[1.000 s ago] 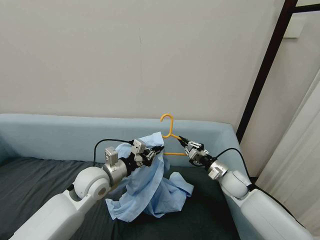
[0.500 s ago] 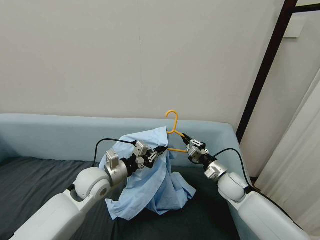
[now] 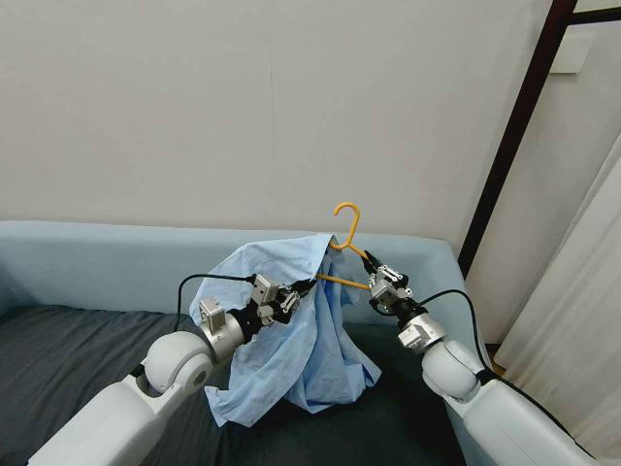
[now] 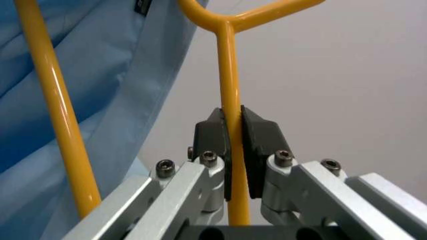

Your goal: Pick up the clothes from the sofa and hang them on the clothes hanger.

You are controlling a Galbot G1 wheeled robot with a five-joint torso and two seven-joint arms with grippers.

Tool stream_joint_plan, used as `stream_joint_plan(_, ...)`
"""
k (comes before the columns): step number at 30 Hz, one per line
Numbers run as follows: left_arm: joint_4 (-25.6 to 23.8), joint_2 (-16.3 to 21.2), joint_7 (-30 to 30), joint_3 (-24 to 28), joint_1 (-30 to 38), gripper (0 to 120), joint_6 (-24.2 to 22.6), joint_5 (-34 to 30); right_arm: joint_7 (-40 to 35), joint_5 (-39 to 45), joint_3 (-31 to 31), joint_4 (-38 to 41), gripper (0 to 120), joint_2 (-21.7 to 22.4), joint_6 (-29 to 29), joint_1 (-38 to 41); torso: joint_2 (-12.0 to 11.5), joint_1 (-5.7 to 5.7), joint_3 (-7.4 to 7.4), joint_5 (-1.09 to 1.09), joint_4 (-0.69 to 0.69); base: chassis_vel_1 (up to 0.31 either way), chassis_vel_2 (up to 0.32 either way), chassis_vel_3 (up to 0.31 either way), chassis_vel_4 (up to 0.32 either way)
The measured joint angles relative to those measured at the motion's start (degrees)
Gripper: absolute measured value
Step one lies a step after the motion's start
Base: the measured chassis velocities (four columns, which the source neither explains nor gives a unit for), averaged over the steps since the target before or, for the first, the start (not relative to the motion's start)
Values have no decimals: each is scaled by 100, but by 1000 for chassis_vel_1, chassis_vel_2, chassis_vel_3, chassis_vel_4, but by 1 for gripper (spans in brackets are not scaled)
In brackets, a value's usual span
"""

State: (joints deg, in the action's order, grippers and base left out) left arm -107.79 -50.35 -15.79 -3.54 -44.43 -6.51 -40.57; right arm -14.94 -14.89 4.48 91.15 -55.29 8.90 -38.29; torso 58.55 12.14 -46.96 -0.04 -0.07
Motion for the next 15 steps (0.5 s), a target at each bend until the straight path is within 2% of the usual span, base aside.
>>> stream_joint_plan(1,0,0,0,0,0,20,0,0,0,0,0,0,5,0,0,0,0,0,0,0,0,0,0,0,0)
stream_joint_plan(3,-47,174,-57,-90,-157,28,281,-1,-95,-174,-155,20,5,-13,7,-21,0,0,0,0,2,0,0,0,0)
stream_joint_plan(5,16,608,-518,-188,-239,39,790,2,-186,-459,-448,106,5,38,53,-178,0,0,0,-1,-2,0,0,0,0)
stream_joint_plan(7,35,711,-638,-215,-243,42,895,1,-199,-505,-482,110,5,41,58,-193,0,0,0,-1,-2,0,0,0,0)
stream_joint_plan(9,147,1217,-1144,-296,-155,53,1288,-90,-245,-796,-634,106,5,32,122,-250,0,0,0,-2,0,0,0,0,0)
stream_joint_plan(10,147,1217,-1144,-296,-155,53,1288,-90,-245,-796,-634,106,5,32,122,-250,0,0,0,-2,0,0,0,0,0)
stream_joint_plan(15,494,2003,-1707,-323,499,76,1533,-740,-301,-1206,-610,32,5,-109,184,-207,0,0,0,-1,0,0,0,0,0)
